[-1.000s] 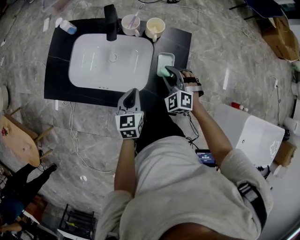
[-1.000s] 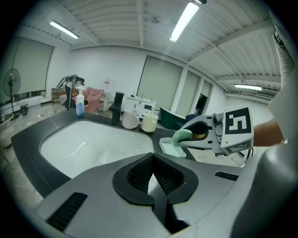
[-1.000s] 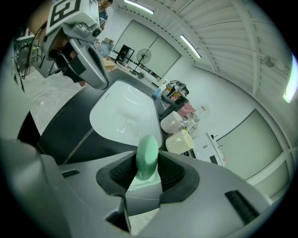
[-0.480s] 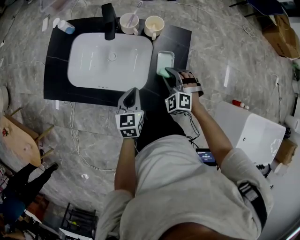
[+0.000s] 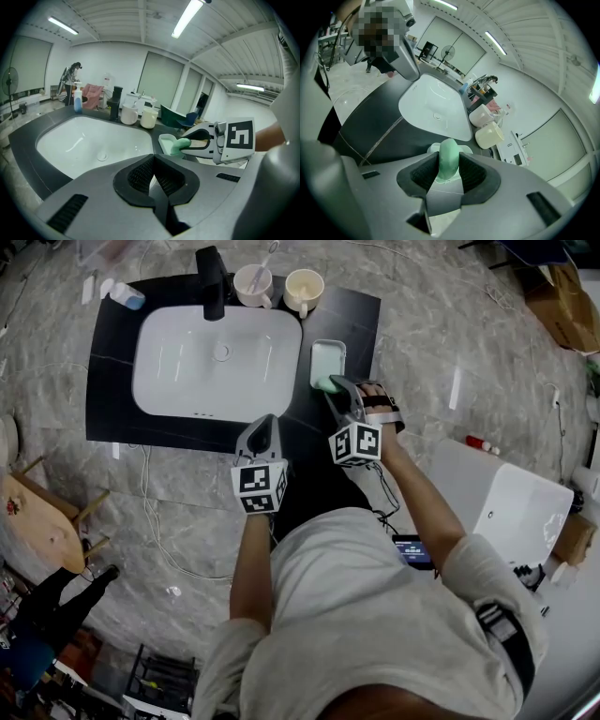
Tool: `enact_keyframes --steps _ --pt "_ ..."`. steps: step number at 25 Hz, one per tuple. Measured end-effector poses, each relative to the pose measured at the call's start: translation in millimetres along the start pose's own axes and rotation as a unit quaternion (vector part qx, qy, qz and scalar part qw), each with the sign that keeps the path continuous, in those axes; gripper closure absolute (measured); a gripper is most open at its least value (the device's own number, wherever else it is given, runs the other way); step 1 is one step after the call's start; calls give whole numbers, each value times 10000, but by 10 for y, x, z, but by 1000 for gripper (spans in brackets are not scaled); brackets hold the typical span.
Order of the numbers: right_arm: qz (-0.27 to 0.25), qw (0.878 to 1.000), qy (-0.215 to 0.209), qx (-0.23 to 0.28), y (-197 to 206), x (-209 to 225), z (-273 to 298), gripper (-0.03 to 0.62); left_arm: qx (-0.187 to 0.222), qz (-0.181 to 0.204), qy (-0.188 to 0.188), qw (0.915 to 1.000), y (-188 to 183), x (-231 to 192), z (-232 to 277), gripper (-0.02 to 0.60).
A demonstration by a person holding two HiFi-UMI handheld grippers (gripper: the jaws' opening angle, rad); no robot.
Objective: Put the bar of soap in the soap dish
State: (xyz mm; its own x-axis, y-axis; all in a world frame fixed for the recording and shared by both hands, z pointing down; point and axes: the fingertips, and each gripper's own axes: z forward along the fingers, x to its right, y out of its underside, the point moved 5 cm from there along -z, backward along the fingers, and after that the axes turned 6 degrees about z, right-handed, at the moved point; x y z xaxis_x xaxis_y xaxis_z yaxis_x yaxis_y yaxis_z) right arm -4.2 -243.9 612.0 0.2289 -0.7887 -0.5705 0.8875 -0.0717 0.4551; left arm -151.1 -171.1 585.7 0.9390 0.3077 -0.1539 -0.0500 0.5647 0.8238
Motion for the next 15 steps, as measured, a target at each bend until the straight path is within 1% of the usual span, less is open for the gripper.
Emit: enact_keyframes --steps 5,15 --pt "85 9999 71 55 -9 10 -22 470 -33 -19 12 10000 18 6 33 563" --pt "55 9998 93 -163 -16 -15 -95 473 -62 -41 59 10000 23 22 84 563"
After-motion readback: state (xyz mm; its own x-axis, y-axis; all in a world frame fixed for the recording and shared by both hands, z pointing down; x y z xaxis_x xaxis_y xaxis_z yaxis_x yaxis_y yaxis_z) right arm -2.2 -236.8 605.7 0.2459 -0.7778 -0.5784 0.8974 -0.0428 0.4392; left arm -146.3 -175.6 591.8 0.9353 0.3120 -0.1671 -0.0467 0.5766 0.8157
